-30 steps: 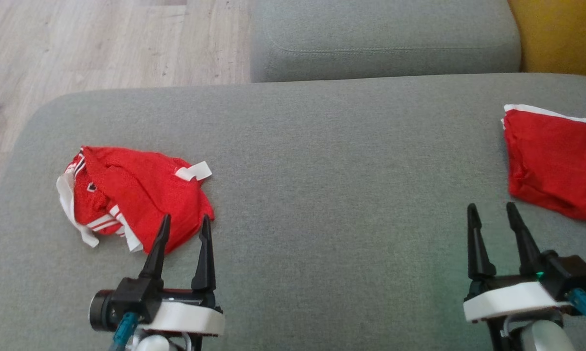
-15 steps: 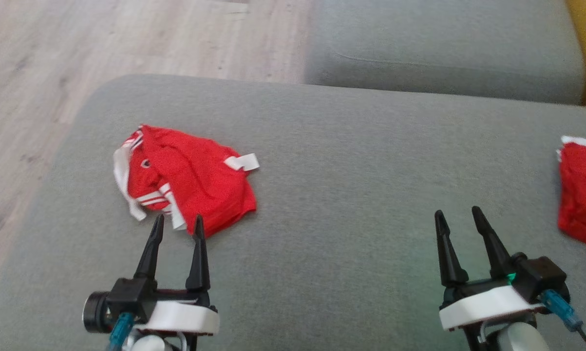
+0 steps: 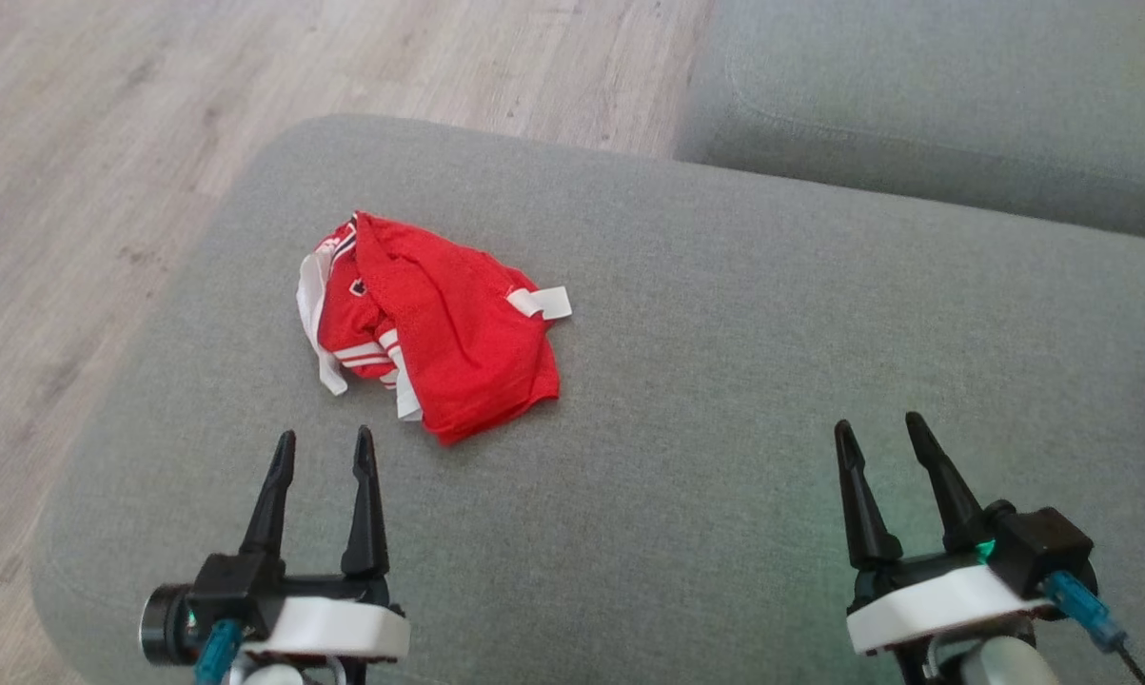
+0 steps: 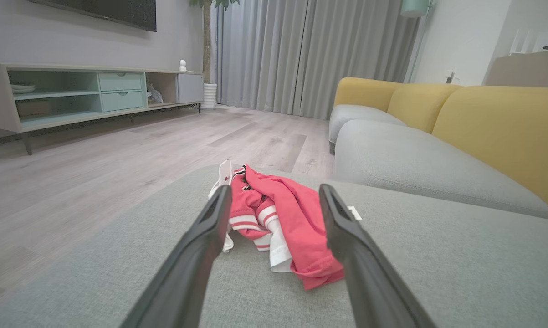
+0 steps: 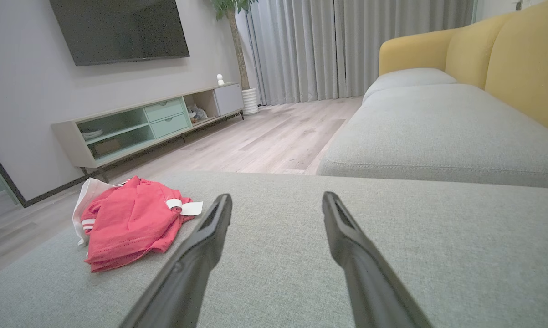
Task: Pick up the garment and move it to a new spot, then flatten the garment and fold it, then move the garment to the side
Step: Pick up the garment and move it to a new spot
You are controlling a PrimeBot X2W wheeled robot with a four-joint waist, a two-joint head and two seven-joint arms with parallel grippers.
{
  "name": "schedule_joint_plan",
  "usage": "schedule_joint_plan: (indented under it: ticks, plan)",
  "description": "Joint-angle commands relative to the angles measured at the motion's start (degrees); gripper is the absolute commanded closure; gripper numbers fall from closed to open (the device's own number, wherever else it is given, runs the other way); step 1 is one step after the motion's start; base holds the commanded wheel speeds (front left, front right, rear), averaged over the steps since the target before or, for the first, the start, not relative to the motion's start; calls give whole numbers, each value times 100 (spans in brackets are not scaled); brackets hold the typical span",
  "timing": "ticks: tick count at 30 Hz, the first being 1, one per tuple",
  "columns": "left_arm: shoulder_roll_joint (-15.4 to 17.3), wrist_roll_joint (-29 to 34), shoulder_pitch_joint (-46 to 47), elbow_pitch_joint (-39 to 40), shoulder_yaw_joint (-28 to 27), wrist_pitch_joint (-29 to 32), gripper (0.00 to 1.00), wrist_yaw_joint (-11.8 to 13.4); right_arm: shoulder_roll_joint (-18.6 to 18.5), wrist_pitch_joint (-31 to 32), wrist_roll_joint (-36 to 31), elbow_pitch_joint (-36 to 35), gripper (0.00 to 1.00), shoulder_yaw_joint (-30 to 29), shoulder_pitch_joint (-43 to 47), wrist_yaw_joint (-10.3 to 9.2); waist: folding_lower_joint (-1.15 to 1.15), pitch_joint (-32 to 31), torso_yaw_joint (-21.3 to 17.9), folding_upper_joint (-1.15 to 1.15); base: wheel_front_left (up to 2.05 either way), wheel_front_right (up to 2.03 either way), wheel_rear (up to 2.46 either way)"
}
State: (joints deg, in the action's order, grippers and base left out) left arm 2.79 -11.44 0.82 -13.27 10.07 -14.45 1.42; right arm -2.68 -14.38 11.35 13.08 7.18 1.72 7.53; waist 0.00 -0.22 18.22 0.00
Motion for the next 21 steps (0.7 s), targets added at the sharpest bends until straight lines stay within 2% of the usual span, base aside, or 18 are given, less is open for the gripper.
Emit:
schedule_joint_plan:
  ticks: [1, 8, 14, 21]
  plan:
    - [9, 65, 227, 155, -217, -55, 0, -29, -20, -62, 13, -176, 0, 151, -222, -4, 0, 69, -33, 0, 0, 0, 0]
    - [98, 172, 736, -416, -118, -26, 0, -340, -20, -62, -43, -227, 0, 123, -387, -4, 0, 495, -251, 0, 0, 0, 0]
    - [318, 110, 1675, -1317, 69, 946, 0, -632, -20, -62, -127, -260, 0, 76, -586, -4, 0, 936, -481, 0, 0, 0, 0]
    - [470, -8, 2384, -2227, 43, 1830, 0, -632, -20, -62, -161, -270, 0, 103, -792, -4, 0, 1257, -725, 0, 0, 0, 0]
